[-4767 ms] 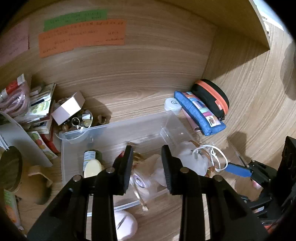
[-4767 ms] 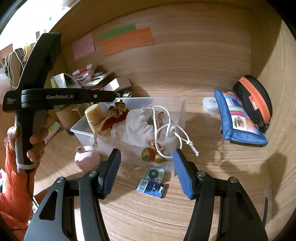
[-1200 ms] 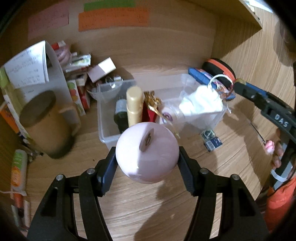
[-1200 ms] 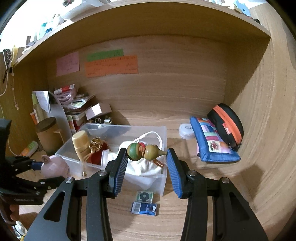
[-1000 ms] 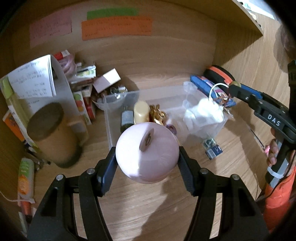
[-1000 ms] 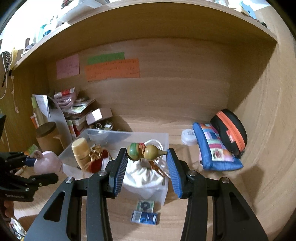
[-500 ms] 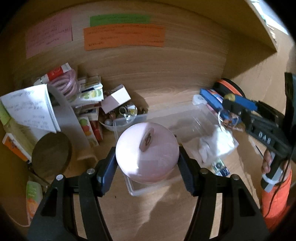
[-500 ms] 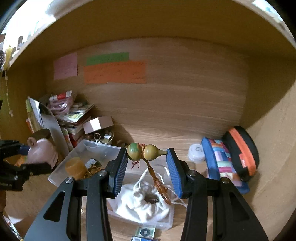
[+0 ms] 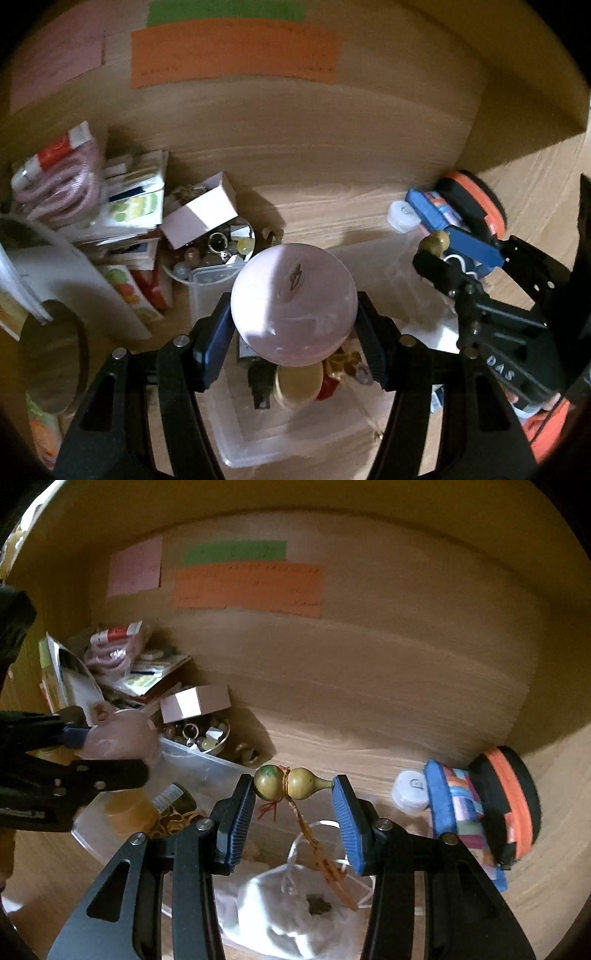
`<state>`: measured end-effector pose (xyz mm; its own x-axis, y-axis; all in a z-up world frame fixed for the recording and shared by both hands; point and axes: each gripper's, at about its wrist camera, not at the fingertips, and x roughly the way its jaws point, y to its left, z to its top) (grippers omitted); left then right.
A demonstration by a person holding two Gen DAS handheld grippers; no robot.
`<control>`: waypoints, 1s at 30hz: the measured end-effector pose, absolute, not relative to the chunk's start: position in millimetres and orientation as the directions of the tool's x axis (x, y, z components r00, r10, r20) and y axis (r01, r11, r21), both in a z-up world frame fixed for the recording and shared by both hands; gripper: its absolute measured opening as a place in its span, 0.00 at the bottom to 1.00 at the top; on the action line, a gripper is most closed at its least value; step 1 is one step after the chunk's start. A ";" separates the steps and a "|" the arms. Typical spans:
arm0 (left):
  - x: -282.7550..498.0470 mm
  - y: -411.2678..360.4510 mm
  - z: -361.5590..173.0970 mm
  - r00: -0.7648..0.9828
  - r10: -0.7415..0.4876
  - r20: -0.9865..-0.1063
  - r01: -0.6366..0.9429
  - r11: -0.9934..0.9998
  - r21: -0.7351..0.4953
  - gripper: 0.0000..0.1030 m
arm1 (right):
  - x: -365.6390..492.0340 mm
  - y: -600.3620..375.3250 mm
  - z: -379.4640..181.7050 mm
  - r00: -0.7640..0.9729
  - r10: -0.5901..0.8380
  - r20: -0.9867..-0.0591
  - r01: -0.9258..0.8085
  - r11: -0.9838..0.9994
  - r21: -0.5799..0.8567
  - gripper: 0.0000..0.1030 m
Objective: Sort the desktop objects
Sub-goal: 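Lift the pink container and gourd toy over the box and release both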
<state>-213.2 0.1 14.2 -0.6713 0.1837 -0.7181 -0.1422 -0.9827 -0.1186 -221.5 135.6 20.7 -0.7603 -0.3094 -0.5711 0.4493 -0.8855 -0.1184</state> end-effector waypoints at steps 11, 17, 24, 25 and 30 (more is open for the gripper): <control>-232.8 6.5 -12.1 -0.617 0.192 -0.763 -0.151 -0.981 -0.124 0.60 | -234.0 131.7 -4.2 -0.704 -0.323 -0.632 0.489 -0.866 -0.102 0.39; -238.7 7.5 -24.5 -0.592 0.205 -0.779 -0.150 -0.978 -0.143 0.60 | -238.3 126.3 -18.2 -0.670 -0.313 -0.674 0.506 -0.856 -0.106 0.39; -244.3 7.7 -33.2 -0.570 0.224 -0.791 -0.154 -0.974 -0.165 0.60 | -242.7 119.8 -30.7 -0.651 -0.284 -0.704 0.514 -0.847 -0.133 0.39; -245.1 7.6 -34.1 -0.566 0.230 -0.792 -0.156 -0.973 -0.171 0.60 | -243.8 118.5 -32.7 -0.647 -0.280 -0.709 0.516 -0.846 -0.137 0.39; -245.0 8.6 -34.7 -0.558 0.238 -0.795 -0.165 -0.971 -0.174 0.60 | -244.5 113.7 -39.8 -0.636 -0.259 -0.727 0.520 -0.840 -0.156 0.48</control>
<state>-245.0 8.6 -34.7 -0.5580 0.2376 -0.7951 -0.1649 -0.9708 -0.1744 -244.5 113.7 -39.8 -0.6361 -0.2587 -0.7269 0.5196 -0.8401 -0.1557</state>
